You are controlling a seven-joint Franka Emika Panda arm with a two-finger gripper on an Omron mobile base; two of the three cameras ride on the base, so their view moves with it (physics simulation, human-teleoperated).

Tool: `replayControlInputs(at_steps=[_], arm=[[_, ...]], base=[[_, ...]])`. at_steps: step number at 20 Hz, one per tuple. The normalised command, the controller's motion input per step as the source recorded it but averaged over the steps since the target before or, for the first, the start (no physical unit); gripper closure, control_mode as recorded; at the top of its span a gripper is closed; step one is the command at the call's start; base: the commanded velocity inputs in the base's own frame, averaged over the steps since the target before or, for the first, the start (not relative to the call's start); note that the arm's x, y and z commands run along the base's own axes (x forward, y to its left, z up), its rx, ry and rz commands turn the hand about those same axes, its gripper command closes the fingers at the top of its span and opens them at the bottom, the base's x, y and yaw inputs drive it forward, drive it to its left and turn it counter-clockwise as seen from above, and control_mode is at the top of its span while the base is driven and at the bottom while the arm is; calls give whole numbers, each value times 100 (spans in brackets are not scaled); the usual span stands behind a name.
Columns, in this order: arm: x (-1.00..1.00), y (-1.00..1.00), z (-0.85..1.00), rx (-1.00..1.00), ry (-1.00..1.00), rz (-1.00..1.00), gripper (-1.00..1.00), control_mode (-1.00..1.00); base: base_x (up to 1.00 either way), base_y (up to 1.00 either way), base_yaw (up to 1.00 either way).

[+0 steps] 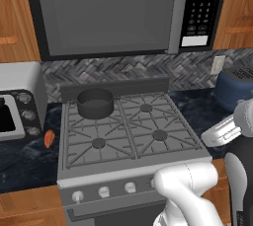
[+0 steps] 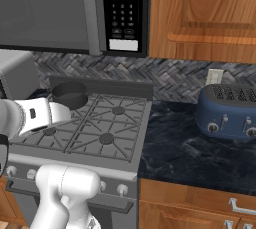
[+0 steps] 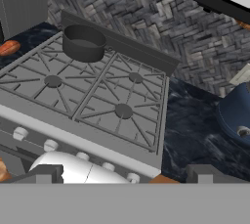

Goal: Turn on the burner for the pot on the stove. Wait thirty seconds for the pot to heat up. Then add the sweet potato to the pot.

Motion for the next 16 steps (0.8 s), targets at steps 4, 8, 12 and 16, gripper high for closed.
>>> replayControlInputs(at_steps=[4, 8, 12, 16], arm=[[0, 0, 0, 0, 0, 0, -100, -100], [0, 0, 0, 0, 0, 0, -100, -100], [0, 0, 0, 0, 0, 0, -100, -100], [0, 0, 0, 0, 0, 0, -100, -100]], base=[[0, 0, 0], [0, 0, 0], [0, 0, 0], [0, 0, 0]])
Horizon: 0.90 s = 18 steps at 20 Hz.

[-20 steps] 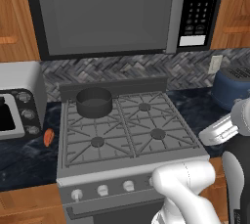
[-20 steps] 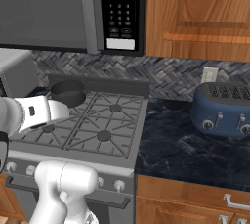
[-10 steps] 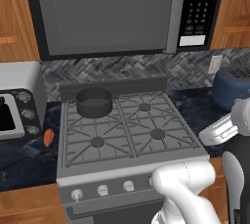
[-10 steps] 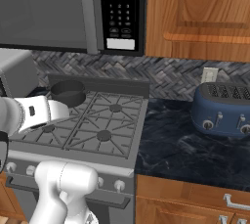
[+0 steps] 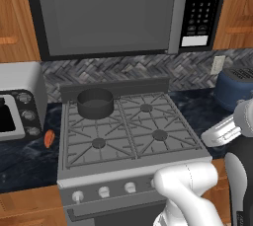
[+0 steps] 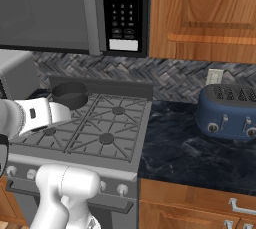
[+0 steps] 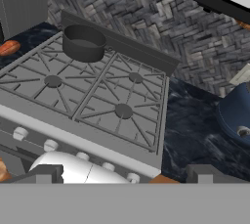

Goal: Turn on the burner for the pot on the stove. Wait thirty seconds for the pot to heat up. Then add the sweet potato to the pot.

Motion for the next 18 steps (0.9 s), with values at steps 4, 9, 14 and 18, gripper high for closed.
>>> replayControlInputs(at_steps=[4, 9, 14, 18], arm=[[0, 0, 0, 0, 0, 0, -100, -100], [0, 0, 0, 0, 0, 0, -100, -100], [0, 0, 0, 0, 0, 0, -100, -100], [0, 0, 0, 0, 0, 0, -100, -100]], base=[[0, 0, 0], [0, 0, 0], [0, 0, 0], [0, 0, 0]])
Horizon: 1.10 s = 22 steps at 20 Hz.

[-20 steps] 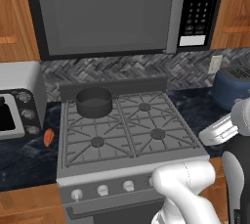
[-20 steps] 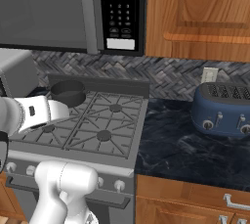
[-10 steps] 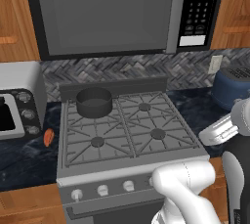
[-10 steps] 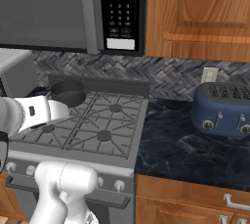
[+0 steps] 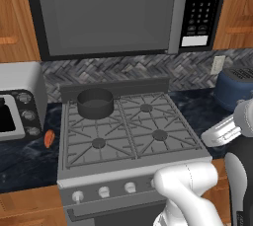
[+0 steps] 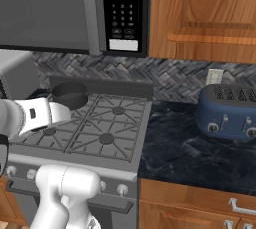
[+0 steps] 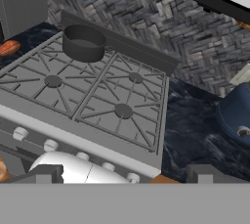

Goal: Turn on the burner for the pot on the stove. Wait thirty seconds for the pot to heat up. Then add the sweet potato to the pot.

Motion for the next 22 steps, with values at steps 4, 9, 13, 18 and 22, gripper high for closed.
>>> replayControlInputs(at_steps=[4, 9, 13, 18, 22], arm=[[0, 0, 0, 0, 0, 0, -100, -100], [0, 0, 0, 0, 0, 0, -100, -100], [0, 0, 0, 0, 0, 0, -100, -100], [0, 0, 0, 0, 0, 0, -100, -100], [0, 0, 0, 0, 0, 0, -100, -100]], base=[[0, 0, 0], [0, 0, 0], [0, 0, 0], [0, 0, 0], [0, 0, 0]])
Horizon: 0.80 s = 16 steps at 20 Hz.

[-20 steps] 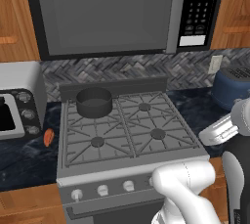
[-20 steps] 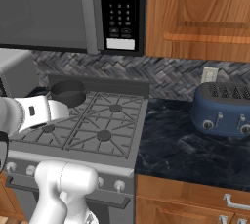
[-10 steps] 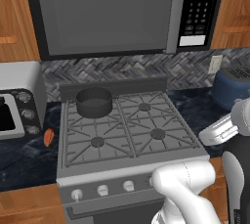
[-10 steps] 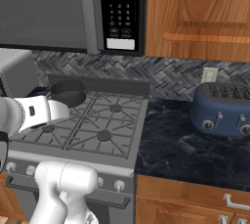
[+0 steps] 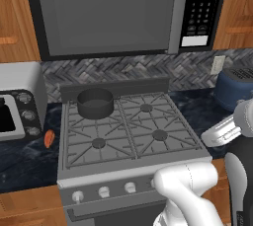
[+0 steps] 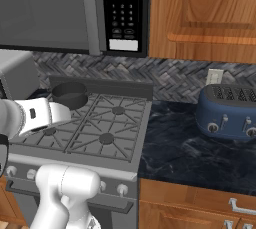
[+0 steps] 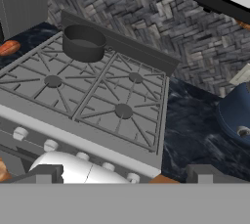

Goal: Turn on the burner for the pot on the stove. Wait thirty seconds for the pot to heat up. Then add the sweet potato to the pot.

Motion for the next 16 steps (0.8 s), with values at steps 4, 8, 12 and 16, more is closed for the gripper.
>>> replayControlInputs(at_steps=[4, 8, 12, 16], arm=[[0, 0, 0, 0, 0, 0, -100, -100], [0, 0, 0, 0, 0, 0, -100, -100], [0, 0, 0, 0, 0, 0, -100, -100], [0, 0, 0, 0, 0, 0, -100, -100]], base=[[0, 0, 0], [0, 0, 0], [0, 0, 0], [0, 0, 0]])
